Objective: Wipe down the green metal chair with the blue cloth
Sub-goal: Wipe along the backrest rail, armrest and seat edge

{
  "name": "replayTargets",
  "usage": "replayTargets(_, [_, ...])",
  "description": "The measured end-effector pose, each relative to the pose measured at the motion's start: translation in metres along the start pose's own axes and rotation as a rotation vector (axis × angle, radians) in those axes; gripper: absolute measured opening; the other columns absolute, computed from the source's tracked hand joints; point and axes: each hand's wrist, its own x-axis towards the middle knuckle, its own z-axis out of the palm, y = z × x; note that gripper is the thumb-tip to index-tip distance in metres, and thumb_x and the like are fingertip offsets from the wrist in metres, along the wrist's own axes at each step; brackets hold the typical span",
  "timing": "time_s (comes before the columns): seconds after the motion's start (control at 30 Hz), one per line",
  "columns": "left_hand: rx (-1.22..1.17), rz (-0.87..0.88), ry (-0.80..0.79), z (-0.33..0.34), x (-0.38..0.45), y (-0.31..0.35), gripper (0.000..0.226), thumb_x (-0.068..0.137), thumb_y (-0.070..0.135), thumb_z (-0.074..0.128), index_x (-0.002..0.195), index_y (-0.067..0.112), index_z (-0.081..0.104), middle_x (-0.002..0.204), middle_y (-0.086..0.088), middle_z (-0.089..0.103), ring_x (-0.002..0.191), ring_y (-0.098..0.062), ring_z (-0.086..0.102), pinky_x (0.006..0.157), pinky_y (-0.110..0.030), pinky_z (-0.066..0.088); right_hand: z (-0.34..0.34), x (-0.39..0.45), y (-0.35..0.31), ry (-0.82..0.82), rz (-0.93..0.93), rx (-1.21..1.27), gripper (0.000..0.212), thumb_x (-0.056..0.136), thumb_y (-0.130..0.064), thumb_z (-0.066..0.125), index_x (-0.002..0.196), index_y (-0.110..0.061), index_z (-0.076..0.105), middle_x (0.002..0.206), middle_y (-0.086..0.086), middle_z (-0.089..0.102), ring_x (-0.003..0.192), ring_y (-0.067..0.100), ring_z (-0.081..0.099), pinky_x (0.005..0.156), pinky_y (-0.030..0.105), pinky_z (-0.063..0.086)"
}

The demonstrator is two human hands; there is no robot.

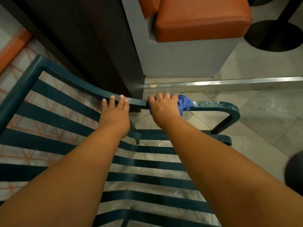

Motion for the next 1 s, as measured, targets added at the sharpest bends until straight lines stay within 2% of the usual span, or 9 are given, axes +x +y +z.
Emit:
replayTargets(0.1, [-0.022,-0.009,0.019,0.002,-0.001,0.001,0.095,0.085,0.002,0.054,0.150,0.017,-0.014,0.158,-0.004,-0.020,0.145,-0.032,-0.014,0.116,-0.054,-0.006,0.011,-0.017,0.022,0.094,-0.070,0.112,0.068,0.087,-0.018,0.064,0.144,-0.026,0.029,0.135,0.007,0.047,0.123,0.031,0.041,0.104,0.049,0.032])
replayTargets(0.2, [-0.078,-0.023,0.022,0.005,-0.005,0.001,0.095,0.085,0.001,0.052,0.149,0.018,-0.015,0.157,-0.003,-0.022,0.144,-0.029,-0.017,0.116,-0.055,-0.005,0.001,-0.030,0.040,0.172,-0.120,0.315,0.065,0.085,-0.001,0.062,0.139,-0.028,0.041,0.130,0.005,0.053,0.116,0.028,0.047,0.099,0.043,0.041])
replayTargets(0.33, [-0.184,-0.017,0.032,0.007,-0.012,0.014,0.091,0.087,0.006,0.050,0.149,0.019,-0.015,0.157,-0.002,-0.023,0.144,-0.025,-0.019,0.115,-0.055,-0.008,-0.021,-0.047,0.058,0.349,0.147,0.876,0.064,0.082,0.004,0.062,0.138,-0.018,0.042,0.132,0.009,0.048,0.113,0.022,0.051,0.095,0.029,0.043])
replayTargets(0.43, [-0.239,0.085,0.047,0.007,-0.015,0.035,0.098,0.085,0.007,0.055,0.148,0.025,-0.017,0.156,0.001,-0.024,0.144,-0.023,-0.020,0.113,-0.054,-0.010,-0.020,-0.051,0.070,0.576,0.158,0.643,0.047,0.079,-0.002,0.068,0.123,-0.014,0.057,0.121,0.011,0.057,0.108,0.030,0.054,0.092,0.043,0.048])
replayTargets(0.5, [-0.285,0.125,0.060,0.002,-0.013,0.050,0.099,0.085,0.004,0.055,0.148,0.029,-0.017,0.157,0.003,-0.024,0.144,-0.022,-0.019,0.113,-0.053,-0.010,-0.011,-0.047,0.075,0.471,0.174,0.468,0.042,0.083,-0.018,0.067,0.124,-0.022,0.058,0.126,0.010,0.055,0.118,0.036,0.048,0.101,0.055,0.036])
replayTargets(0.57, [-0.294,0.154,0.054,-0.006,-0.011,0.064,0.097,0.085,0.003,0.053,0.148,0.030,-0.015,0.157,0.004,-0.022,0.145,-0.022,-0.018,0.114,-0.054,-0.009,0.002,-0.046,0.073,0.170,0.208,0.321,0.050,0.089,-0.042,0.054,0.138,-0.037,0.043,0.145,0.007,0.041,0.136,0.039,0.028,0.110,0.066,0.011])
replayTargets(0.63, [-0.283,0.153,0.032,-0.012,-0.008,0.074,0.094,0.087,0.005,0.053,0.149,0.032,-0.013,0.158,0.003,-0.019,0.145,-0.023,-0.015,0.114,-0.056,-0.008,0.015,-0.050,0.071,0.041,0.200,0.234,0.055,0.091,-0.054,0.040,0.144,-0.045,0.027,0.150,0.005,0.033,0.140,0.040,0.018,0.109,0.069,0.003])
replayTargets(0.8, [-0.181,0.124,-0.009,-0.020,-0.004,0.081,0.094,0.087,0.009,0.058,0.150,0.032,-0.008,0.160,0.001,-0.010,0.147,-0.026,-0.005,0.114,-0.060,-0.006,0.025,-0.057,0.083,0.104,0.138,0.154,0.052,0.094,-0.055,0.032,0.145,-0.045,0.023,0.143,0.004,0.040,0.132,0.035,0.032,0.110,0.064,0.013])
replayTargets(1.0, [-0.161,0.144,-0.020,-0.022,-0.003,0.080,0.096,0.085,0.005,0.058,0.150,0.030,-0.008,0.160,-0.002,-0.010,0.147,-0.029,-0.004,0.114,-0.060,-0.005,0.012,-0.028,0.067,0.021,0.270,0.157,0.037,0.094,-0.044,0.036,0.128,-0.034,0.046,0.114,0.007,0.054,0.109,0.033,0.046,0.099,0.058,0.029])
